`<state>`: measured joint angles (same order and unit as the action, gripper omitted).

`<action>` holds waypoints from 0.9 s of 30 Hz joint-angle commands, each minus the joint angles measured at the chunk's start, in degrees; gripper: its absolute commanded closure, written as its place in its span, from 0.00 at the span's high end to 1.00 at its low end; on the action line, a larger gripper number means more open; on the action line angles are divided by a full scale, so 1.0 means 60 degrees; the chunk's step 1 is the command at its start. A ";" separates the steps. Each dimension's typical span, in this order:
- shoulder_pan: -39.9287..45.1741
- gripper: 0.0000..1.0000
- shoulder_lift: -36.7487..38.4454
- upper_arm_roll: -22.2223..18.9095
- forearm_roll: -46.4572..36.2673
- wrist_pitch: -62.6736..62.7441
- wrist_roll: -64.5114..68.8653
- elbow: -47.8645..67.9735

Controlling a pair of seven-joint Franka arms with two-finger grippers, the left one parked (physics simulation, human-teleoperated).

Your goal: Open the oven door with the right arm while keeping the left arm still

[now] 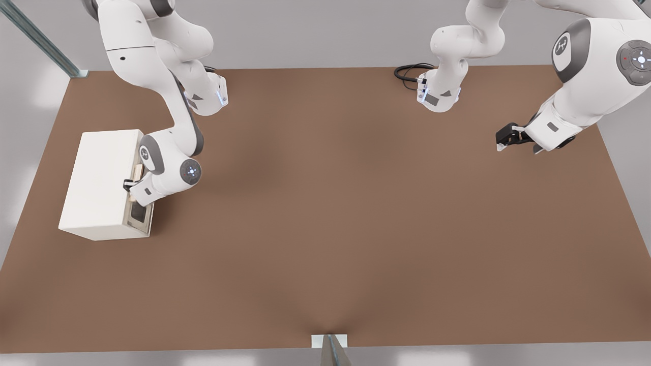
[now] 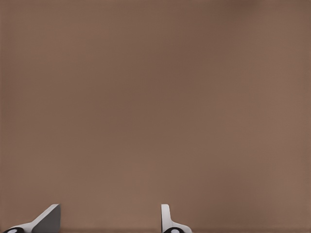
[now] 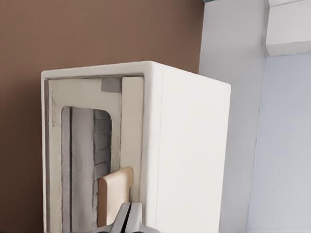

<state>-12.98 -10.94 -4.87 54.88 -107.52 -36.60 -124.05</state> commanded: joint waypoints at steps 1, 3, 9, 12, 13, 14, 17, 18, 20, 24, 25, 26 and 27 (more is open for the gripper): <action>-0.0004 0.21 -0.0007 -0.0008 0.0068 -0.0185 -0.0887 -0.0009; -0.0004 0.21 -0.0051 -0.0008 0.0068 -0.0185 -0.0887 -0.0023; 0.0157 0.21 -0.0081 -0.0008 0.0214 -0.0287 -0.0887 -0.0141; 0.0142 0.21 -0.0095 0.0006 0.0214 -0.0287 -0.0901 -0.0185; 0.0113 0.21 -0.0081 0.0006 0.0214 -0.0287 -0.0974 -0.0214; 0.0054 0.21 -0.0081 0.0006 0.0214 -0.0287 -0.1048 -0.0243; -0.0106 0.21 -0.0081 0.0065 0.0170 -0.0229 -0.1399 -0.0302; -0.0399 0.21 -0.0095 0.0080 0.0053 -0.0068 -0.1692 -0.0302; -0.1351 0.21 -0.0256 0.0080 -0.0796 0.0372 -0.2307 -0.0155; -0.2950 0.42 -0.1106 0.0036 -0.5009 0.2011 -0.0676 0.2609; -0.2071 1.00 -0.1135 0.0036 -0.6023 0.2670 0.1744 0.4163; -0.1528 1.00 -0.1209 0.0021 -0.7139 0.3462 0.4238 0.5687; -0.1308 1.00 -0.1238 0.0006 -0.7315 0.3536 0.5045 0.6640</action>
<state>-21.85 -18.11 -4.64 25.75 -95.37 -38.61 -89.16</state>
